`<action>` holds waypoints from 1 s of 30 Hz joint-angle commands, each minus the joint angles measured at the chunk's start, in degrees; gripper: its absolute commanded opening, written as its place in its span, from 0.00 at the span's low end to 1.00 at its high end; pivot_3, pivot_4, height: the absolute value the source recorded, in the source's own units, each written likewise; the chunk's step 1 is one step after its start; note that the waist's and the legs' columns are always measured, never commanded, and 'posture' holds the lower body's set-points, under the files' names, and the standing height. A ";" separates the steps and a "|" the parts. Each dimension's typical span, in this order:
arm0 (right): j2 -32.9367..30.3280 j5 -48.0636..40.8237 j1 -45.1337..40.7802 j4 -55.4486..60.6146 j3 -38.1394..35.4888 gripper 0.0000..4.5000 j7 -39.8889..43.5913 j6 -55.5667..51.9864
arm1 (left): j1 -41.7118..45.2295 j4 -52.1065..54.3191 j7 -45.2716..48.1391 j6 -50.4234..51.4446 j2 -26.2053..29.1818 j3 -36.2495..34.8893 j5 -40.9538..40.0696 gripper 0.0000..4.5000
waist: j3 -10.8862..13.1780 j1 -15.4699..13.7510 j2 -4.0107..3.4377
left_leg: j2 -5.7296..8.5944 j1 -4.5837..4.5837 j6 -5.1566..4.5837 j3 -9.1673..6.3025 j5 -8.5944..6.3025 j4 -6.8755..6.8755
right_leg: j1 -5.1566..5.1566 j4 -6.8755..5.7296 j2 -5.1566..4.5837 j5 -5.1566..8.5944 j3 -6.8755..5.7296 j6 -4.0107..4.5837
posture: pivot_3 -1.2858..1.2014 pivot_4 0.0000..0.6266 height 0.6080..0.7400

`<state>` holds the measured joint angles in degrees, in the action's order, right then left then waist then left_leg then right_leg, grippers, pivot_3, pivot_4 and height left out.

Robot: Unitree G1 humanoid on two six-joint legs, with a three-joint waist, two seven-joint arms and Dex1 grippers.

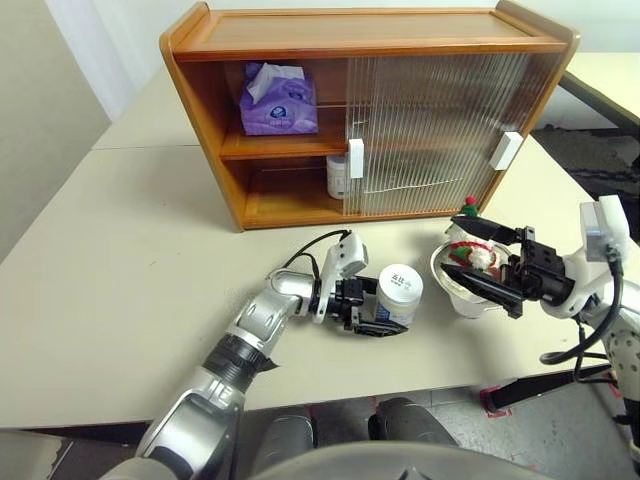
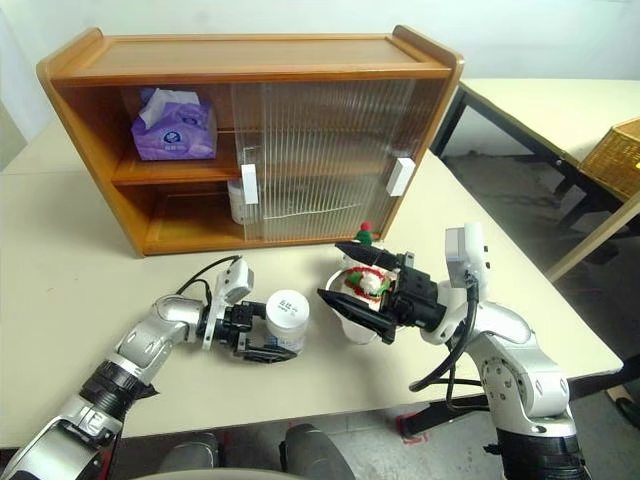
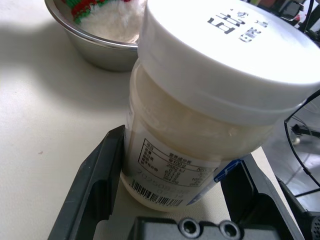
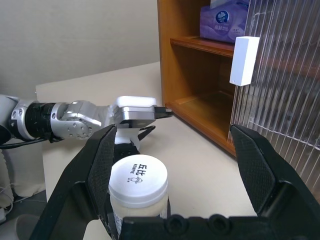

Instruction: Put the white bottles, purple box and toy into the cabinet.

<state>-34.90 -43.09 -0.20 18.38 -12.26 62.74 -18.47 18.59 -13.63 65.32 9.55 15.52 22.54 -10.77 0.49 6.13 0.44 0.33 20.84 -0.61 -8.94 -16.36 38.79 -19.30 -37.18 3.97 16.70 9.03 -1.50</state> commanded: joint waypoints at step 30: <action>-1.00 -0.11 -3.22 0.75 4.22 1.00 3.40 -1.02 | 6.84 -5.25 -55.42 2.97 -3.79 -22.06 12.32 0.71 | 0.22 -0.78 0.24 | 0.48 -0.11 0.14 0.39 0.09 0.03 | 0.11 0.01 0.07 -0.49 -0.20 0.05 | 0.45 0.02 1.00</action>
<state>-35.23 -43.85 -3.49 18.73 -8.16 66.47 -19.14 23.50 -16.56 11.47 13.33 12.29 1.09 0.93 0.71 5.35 0.68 0.81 20.71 -0.47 -8.52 -16.27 38.83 -19.18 -37.16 4.04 16.22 8.83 -1.48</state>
